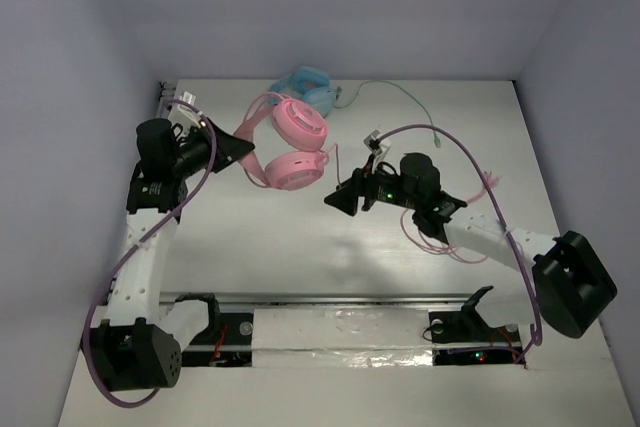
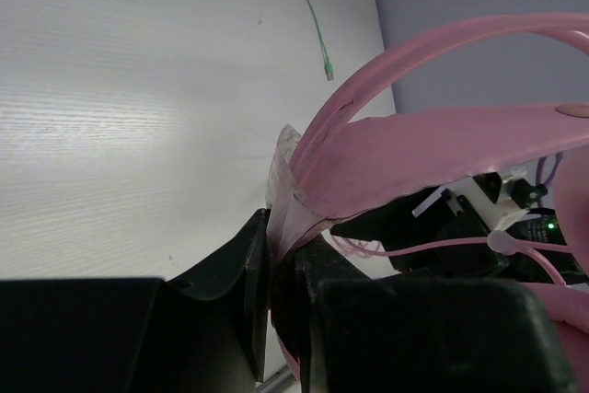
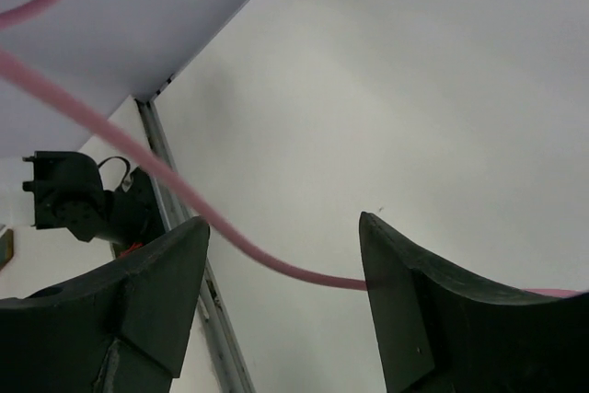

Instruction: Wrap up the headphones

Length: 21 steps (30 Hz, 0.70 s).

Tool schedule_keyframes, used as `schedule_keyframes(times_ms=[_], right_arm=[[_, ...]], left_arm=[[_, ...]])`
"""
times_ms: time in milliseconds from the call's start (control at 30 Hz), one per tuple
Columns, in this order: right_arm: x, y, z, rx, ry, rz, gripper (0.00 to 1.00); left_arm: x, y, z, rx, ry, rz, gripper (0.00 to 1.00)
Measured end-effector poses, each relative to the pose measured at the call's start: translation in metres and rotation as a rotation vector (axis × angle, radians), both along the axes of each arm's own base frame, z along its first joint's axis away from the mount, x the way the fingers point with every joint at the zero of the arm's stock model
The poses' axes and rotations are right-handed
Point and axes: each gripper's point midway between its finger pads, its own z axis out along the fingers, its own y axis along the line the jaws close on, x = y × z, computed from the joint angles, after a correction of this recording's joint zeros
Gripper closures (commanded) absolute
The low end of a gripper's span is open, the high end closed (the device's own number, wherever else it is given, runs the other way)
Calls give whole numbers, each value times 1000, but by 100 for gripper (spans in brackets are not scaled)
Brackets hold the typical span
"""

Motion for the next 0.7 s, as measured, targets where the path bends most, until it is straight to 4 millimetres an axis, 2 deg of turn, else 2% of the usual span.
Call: schedule_keyframes(times_ms=[267, 433, 700], right_arm=[[1, -9, -19, -29, -14, -26, 34], [2, -11, -21, -23, -28, -34, 34], [16, -15, -27, -19, -30, -48, 34]], left_arm=[[-2, -5, 37, -55, -64, -7, 100], [-2, -9, 74, -106, -148, -21, 100], [-8, -15, 110, -156, -215, -59, 100]])
